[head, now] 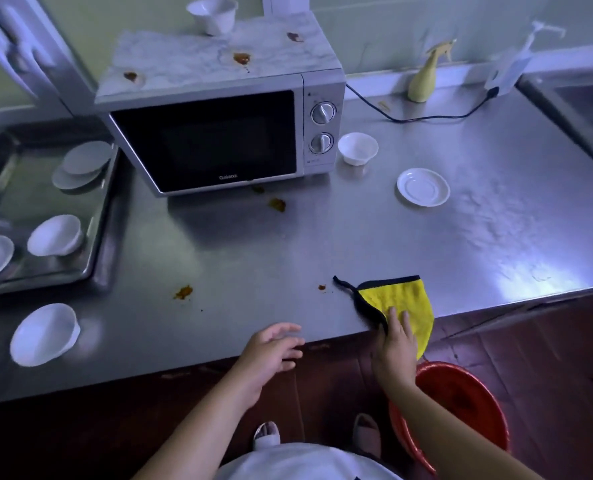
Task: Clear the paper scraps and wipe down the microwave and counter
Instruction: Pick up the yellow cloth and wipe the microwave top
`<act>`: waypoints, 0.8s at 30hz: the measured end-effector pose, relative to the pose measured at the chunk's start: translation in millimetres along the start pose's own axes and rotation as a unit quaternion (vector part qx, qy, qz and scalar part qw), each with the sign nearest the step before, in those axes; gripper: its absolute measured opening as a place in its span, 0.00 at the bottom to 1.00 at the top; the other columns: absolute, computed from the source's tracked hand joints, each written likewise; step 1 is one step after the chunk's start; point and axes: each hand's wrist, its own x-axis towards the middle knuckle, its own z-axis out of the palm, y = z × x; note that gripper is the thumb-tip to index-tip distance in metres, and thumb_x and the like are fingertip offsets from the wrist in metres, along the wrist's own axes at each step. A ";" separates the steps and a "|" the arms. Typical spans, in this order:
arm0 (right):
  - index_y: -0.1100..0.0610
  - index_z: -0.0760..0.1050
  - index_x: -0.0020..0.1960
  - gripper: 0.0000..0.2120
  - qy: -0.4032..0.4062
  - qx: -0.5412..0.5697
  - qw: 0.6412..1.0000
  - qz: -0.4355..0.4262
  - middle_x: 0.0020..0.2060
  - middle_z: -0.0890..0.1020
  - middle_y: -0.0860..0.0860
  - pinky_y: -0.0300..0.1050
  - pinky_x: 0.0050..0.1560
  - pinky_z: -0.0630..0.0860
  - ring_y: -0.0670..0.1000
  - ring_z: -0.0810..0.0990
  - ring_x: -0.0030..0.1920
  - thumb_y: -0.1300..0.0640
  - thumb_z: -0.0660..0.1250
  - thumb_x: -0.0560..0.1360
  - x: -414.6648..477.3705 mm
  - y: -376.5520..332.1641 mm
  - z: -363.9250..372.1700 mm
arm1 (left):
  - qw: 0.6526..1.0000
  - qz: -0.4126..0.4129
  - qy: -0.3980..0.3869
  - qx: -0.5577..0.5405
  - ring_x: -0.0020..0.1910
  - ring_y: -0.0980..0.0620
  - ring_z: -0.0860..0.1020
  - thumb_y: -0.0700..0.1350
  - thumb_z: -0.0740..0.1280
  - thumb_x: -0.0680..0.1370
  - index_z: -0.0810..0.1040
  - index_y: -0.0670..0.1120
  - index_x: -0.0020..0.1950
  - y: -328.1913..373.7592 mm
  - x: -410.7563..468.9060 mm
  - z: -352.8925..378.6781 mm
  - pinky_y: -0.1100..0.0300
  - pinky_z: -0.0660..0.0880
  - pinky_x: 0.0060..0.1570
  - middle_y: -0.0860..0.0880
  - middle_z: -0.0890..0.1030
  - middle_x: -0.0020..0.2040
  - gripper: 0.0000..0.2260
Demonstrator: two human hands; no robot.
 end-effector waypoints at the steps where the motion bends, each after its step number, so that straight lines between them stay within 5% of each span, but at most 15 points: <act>1: 0.62 0.73 0.67 0.15 0.018 0.045 0.998 0.027 0.65 0.76 0.64 0.57 0.62 0.69 0.66 0.72 0.68 0.60 0.58 0.83 -2.0 -10.0 1.6 | 1.000 0.003 -0.009 0.010 0.43 0.53 0.82 0.39 0.67 0.79 0.81 0.48 0.56 -0.1 1.4 -3.9 0.62 0.78 0.41 0.45 0.85 0.53 0.08; 3: 0.59 0.73 0.54 0.08 0.059 0.144 0.983 0.099 0.44 0.79 0.57 0.52 0.47 0.69 0.64 0.78 0.51 0.57 0.57 0.83 -3.5 -31.4 -4.9 | 0.998 0.018 -0.032 0.044 0.44 0.53 0.82 0.40 0.67 0.79 0.81 0.49 0.55 1.0 4.0 -9.6 0.63 0.77 0.41 0.44 0.84 0.54 0.07; 5: 0.60 0.74 0.53 0.10 0.073 0.249 0.950 0.176 0.38 0.76 0.53 0.52 0.45 0.70 0.60 0.77 0.44 0.55 0.56 0.83 -1.2 -45.9 -21.0 | 0.994 0.041 -0.062 0.083 0.47 0.54 0.81 0.42 0.67 0.79 0.80 0.51 0.54 4.7 5.0 -12.5 0.66 0.76 0.42 0.46 0.84 0.54 0.07; 8: 0.63 0.75 0.59 0.12 0.054 0.473 0.836 0.274 0.44 0.79 0.59 0.57 0.50 0.78 0.60 0.79 0.45 0.56 0.58 0.84 -6.7 -65.7 -55.0 | 0.968 0.132 -0.120 0.179 0.58 0.60 0.77 0.46 0.71 0.77 0.77 0.56 0.61 11.8 4.5 -12.7 0.69 0.72 0.55 0.52 0.78 0.64 0.14; 11: 0.62 0.76 0.64 0.16 -0.007 0.631 0.706 0.321 0.55 0.82 0.62 0.63 0.58 0.76 0.62 0.81 0.55 0.53 0.58 0.84 -29.1 -91.5 -87.0 | 0.874 0.290 -0.154 0.359 0.72 0.62 0.61 0.56 0.74 0.70 0.67 0.56 0.75 23.0 1.6 -1.1 0.65 0.57 0.71 0.59 0.65 0.72 0.34; 15: 0.63 0.74 0.66 0.19 -0.064 0.679 0.657 0.321 0.67 0.76 0.63 0.62 0.70 0.67 0.63 0.74 0.67 0.52 0.56 0.83 -56.4 -118.5 -112.4 | 0.798 0.433 -0.111 0.405 0.67 0.52 0.73 0.46 0.71 0.72 0.74 0.53 0.70 36.6 -8.0 21.2 0.59 0.68 0.67 0.53 0.76 0.68 0.26; 18: 0.64 0.74 0.66 0.20 -0.068 0.704 0.626 0.327 0.68 0.76 0.62 0.60 0.70 0.67 0.63 0.75 0.68 0.51 0.56 0.83 -68.7 -121.2 -126.2 | 0.791 0.465 -0.077 0.391 0.59 0.47 0.79 0.38 0.65 0.72 0.79 0.50 0.65 49.6 -14.8 24.1 0.58 0.74 0.57 0.50 0.83 0.60 0.22; 22: 0.67 0.80 0.59 0.22 -0.098 0.758 0.556 0.325 0.54 0.83 0.66 0.62 0.60 0.70 0.66 0.85 0.51 0.52 0.56 0.80 -75.2 -101.5 -131.4 | 0.799 0.443 -0.106 0.391 0.55 0.42 0.79 0.40 0.60 0.71 0.80 0.48 0.60 86.1 -24.9 45.8 0.54 0.74 0.52 0.46 0.84 0.55 0.19; 24: 0.67 0.76 0.65 0.23 -0.096 0.785 0.523 0.317 0.59 0.81 0.67 0.62 0.65 0.67 0.66 0.81 0.57 0.57 0.57 0.75 -74.9 -98.6 -132.3 | 0.800 0.424 -0.121 0.407 0.57 0.41 0.78 0.42 0.58 0.72 0.79 0.49 0.62 104.3 -32.8 67.6 0.52 0.74 0.54 0.45 0.83 0.57 0.20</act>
